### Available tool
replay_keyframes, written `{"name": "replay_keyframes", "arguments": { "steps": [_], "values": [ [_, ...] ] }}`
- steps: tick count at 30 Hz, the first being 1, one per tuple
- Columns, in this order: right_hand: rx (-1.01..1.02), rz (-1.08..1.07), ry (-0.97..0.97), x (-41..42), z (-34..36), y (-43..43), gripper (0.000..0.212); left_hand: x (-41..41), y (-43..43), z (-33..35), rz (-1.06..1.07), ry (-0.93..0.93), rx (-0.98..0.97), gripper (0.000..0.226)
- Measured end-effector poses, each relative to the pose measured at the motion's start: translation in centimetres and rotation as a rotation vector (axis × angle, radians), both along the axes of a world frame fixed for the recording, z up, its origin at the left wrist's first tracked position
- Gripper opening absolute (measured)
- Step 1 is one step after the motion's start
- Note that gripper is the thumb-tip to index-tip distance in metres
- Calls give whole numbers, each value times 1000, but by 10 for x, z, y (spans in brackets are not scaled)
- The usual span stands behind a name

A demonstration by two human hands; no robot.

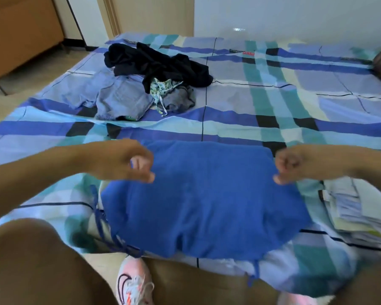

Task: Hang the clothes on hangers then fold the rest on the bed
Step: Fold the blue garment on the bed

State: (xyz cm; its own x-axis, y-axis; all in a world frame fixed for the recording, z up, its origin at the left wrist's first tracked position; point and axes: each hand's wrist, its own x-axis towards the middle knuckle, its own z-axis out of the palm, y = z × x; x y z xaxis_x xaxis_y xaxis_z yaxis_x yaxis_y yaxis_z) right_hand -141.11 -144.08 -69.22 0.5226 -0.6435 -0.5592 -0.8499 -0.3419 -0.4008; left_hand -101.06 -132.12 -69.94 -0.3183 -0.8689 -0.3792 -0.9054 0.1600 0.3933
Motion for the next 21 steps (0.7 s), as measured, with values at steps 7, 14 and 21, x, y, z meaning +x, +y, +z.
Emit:
{"name": "replay_keyframes", "arguments": {
  "steps": [7, 14, 21],
  "values": [
    [-223, -391, -332, 34, -59, -35, 70, 6, -51, -73, 644, 183, -196, 65],
    [269, -481, -321, 25, -69, -49, 46, 15, -60, -65, 832, 430, 208, 65],
    [74, -682, -542, 30, -73, -72, 26, 8, -98, -63, 826, 467, -234, 11]
  ]
}}
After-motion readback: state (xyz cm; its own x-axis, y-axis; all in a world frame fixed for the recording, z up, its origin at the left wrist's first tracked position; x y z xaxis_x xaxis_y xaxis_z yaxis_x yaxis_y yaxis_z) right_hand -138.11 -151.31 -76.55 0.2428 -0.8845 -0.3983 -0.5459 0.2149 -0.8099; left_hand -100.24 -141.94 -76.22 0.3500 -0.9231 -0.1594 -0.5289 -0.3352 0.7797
